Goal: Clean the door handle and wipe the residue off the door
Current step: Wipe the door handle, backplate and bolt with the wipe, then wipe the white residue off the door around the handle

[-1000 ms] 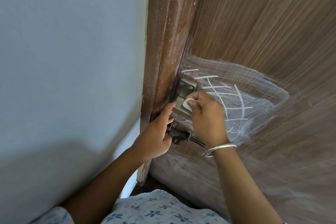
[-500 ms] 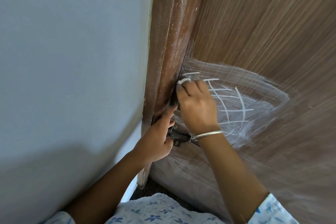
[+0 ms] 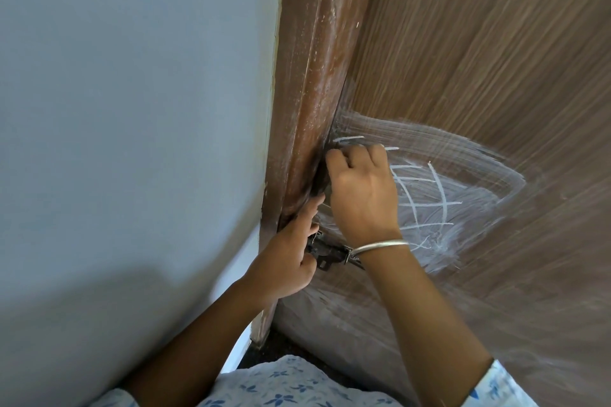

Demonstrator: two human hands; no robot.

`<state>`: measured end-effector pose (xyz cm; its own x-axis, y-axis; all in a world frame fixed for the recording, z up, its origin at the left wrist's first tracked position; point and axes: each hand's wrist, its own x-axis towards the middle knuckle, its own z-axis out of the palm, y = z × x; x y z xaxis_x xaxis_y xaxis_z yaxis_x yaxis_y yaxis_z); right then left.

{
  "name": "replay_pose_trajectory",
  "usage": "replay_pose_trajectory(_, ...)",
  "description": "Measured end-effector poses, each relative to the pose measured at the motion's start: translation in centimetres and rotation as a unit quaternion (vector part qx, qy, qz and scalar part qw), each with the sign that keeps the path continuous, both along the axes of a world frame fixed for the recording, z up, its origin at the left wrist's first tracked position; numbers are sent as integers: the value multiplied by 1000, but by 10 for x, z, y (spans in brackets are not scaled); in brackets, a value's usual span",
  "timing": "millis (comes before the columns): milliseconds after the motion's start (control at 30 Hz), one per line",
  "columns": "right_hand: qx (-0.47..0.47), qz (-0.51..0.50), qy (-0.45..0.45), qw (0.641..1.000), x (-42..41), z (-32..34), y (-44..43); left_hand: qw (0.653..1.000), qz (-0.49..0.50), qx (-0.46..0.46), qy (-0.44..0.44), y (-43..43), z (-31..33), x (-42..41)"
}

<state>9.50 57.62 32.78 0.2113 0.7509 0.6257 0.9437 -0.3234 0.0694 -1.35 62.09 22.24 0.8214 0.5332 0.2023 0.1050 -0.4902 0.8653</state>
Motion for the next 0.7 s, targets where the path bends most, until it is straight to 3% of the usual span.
replay_pose_trajectory(267, 174, 87, -64, 979, 16, 9, -15, 1000, 12, 15, -2, -1, -2, -1)
replay_pose_trajectory(467, 214, 125, -99, 964, 17, 33, -6, 1000, 8, 17, 4, -1, -3, -1)
replay_pose_trajectory(700, 191, 100, -135, 967, 22, 45, 11, 1000, 2, -6, 10, 1, -5, 0)
